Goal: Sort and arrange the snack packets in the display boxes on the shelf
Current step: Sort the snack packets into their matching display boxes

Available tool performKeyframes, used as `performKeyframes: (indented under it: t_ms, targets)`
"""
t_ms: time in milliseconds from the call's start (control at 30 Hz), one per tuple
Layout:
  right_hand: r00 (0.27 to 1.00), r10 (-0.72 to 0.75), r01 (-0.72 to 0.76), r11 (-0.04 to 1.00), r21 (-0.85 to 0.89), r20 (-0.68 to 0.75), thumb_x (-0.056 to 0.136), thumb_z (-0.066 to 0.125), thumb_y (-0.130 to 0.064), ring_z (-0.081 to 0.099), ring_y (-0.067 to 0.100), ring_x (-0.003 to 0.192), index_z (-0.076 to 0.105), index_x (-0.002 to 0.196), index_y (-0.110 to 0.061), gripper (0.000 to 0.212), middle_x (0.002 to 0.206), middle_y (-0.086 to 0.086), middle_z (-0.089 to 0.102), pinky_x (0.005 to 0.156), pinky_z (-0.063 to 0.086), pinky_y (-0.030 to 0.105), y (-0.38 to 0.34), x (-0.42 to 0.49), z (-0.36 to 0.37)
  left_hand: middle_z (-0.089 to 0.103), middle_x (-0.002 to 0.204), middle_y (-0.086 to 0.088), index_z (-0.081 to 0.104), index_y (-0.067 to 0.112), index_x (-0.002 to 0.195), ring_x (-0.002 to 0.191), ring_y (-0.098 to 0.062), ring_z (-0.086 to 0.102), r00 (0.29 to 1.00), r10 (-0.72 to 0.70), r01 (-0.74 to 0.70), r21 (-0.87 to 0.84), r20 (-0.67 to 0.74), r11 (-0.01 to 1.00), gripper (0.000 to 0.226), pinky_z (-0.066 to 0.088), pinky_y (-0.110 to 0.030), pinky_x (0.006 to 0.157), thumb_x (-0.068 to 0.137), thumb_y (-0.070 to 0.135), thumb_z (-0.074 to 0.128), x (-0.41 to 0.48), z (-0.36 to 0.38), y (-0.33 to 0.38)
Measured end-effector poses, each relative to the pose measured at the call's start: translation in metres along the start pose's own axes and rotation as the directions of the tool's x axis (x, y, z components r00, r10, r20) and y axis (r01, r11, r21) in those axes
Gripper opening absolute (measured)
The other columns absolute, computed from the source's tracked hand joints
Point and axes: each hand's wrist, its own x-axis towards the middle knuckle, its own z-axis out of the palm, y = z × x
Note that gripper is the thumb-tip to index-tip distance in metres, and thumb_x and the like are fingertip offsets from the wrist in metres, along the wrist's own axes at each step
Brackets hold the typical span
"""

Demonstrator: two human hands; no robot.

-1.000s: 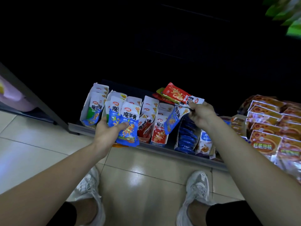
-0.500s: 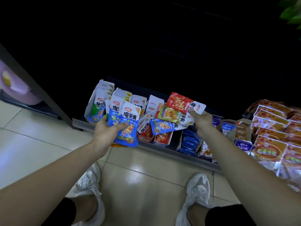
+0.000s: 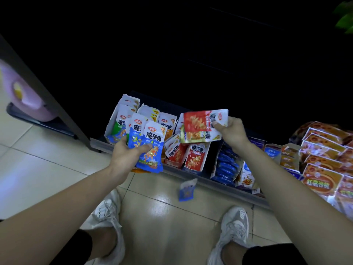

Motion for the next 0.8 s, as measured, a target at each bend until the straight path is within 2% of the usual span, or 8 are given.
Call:
performKeyframes:
  t_ms: [100, 200, 333, 467, 600, 667, 733, 800]
  targets:
    - [0.981, -0.071, 0.121, 0.951, -0.284, 0.178, 0.099, 0.061, -0.019, 0.067, 0.032, 0.096, 0.062, 0.114, -0.001, 0.024, 0.111, 0.018, 0.069, 0.081, 0.058, 0.051, -0.003, 0.008, 0.014, 0.078, 0.084, 0.006, 0.066, 0.019, 0.1, 0.073, -0.012, 0.076, 1.0, -0.005, 0.005, 0.01, -0.02, 1.0, 0.03, 0.059, -0.027, 0.058, 0.08, 0.004, 0.082, 0.001, -0.006, -0.002]
    - [0.97, -0.061, 0.148, 0.916, -0.373, 0.235, 0.102, 0.055, -0.025, 0.068, 0.036, 0.089, 0.055, 0.119, -0.003, 0.028, 0.113, 0.022, 0.063, 0.054, 0.061, 0.037, -0.003, 0.013, 0.022, 0.078, 0.095, 0.0, 0.066, 0.018, 0.104, 0.081, -0.019, 0.077, 1.0, -0.013, 0.014, 0.009, -0.022, 1.0, 0.033, 0.061, -0.034, 0.069, 0.079, 0.005, 0.083, 0.003, -0.011, -0.004]
    - [0.984, -0.088, 0.135, 0.938, -0.318, 0.157, 0.103, 0.054, -0.026, 0.069, 0.035, 0.088, 0.06, 0.122, -0.013, 0.024, 0.108, 0.017, 0.068, 0.069, 0.06, 0.053, -0.008, 0.018, 0.025, 0.078, 0.096, 0.001, 0.065, 0.019, 0.104, 0.08, -0.016, 0.077, 0.999, -0.024, 0.024, 0.004, -0.026, 1.0, 0.034, 0.06, -0.029, 0.062, 0.079, 0.006, 0.084, 0.003, -0.012, -0.004]
    - [0.991, -0.133, 0.131, 0.957, -0.258, 0.011, 0.101, 0.056, -0.024, 0.069, 0.029, 0.089, 0.061, 0.118, -0.009, 0.023, 0.107, 0.011, 0.07, 0.073, 0.06, 0.051, -0.004, 0.021, 0.022, 0.077, 0.092, 0.004, 0.063, 0.021, 0.1, 0.073, -0.01, 0.076, 0.999, -0.021, 0.021, 0.009, -0.027, 1.0, 0.031, 0.057, -0.022, 0.054, 0.08, 0.007, 0.084, 0.004, -0.011, -0.003]
    - [0.986, -0.159, 0.169, 0.949, -0.266, 0.059, 0.099, 0.061, -0.02, 0.068, 0.025, 0.094, 0.065, 0.115, -0.004, 0.024, 0.109, 0.012, 0.072, 0.083, 0.058, 0.042, -0.016, 0.016, 0.022, 0.077, 0.091, 0.005, 0.064, 0.019, 0.102, 0.075, -0.012, 0.076, 0.999, -0.025, 0.025, 0.008, -0.021, 1.0, 0.033, 0.06, -0.025, 0.058, 0.08, 0.007, 0.084, 0.003, -0.01, -0.001]
    - [0.98, -0.092, 0.146, 0.935, -0.322, 0.177, 0.098, 0.063, -0.018, 0.069, 0.024, 0.085, 0.068, 0.104, 0.0, 0.019, 0.1, 0.013, 0.073, 0.078, 0.058, 0.037, -0.02, 0.017, 0.027, 0.078, 0.09, 0.004, 0.064, 0.017, 0.104, 0.078, -0.015, 0.077, 1.0, -0.026, 0.026, 0.002, -0.014, 1.0, 0.034, 0.062, -0.028, 0.062, 0.079, 0.006, 0.083, 0.003, -0.009, 0.0]
    - [0.964, -0.054, 0.155, 0.909, -0.388, 0.259, 0.097, 0.064, -0.019, 0.064, 0.025, 0.069, 0.065, 0.088, 0.005, 0.025, 0.081, 0.017, 0.068, 0.065, 0.055, 0.036, -0.023, 0.016, 0.036, 0.079, 0.092, 0.002, 0.064, 0.016, 0.106, 0.08, -0.017, 0.077, 1.0, -0.025, 0.025, 0.0, 0.002, 1.0, 0.034, 0.061, -0.028, 0.061, 0.08, 0.004, 0.083, 0.002, -0.007, 0.001]
    - [0.965, -0.077, 0.177, 0.898, -0.403, 0.25, 0.096, 0.064, -0.019, 0.041, 0.019, 0.057, 0.048, 0.072, 0.006, 0.039, 0.062, 0.014, 0.043, 0.057, 0.037, 0.03, -0.018, 0.014, 0.046, 0.079, 0.091, 0.002, 0.064, 0.016, 0.106, 0.08, -0.017, 0.077, 1.0, -0.019, 0.019, 0.004, 0.015, 1.0, 0.034, 0.06, -0.027, 0.059, 0.08, 0.003, 0.082, 0.001, -0.005, 0.002]
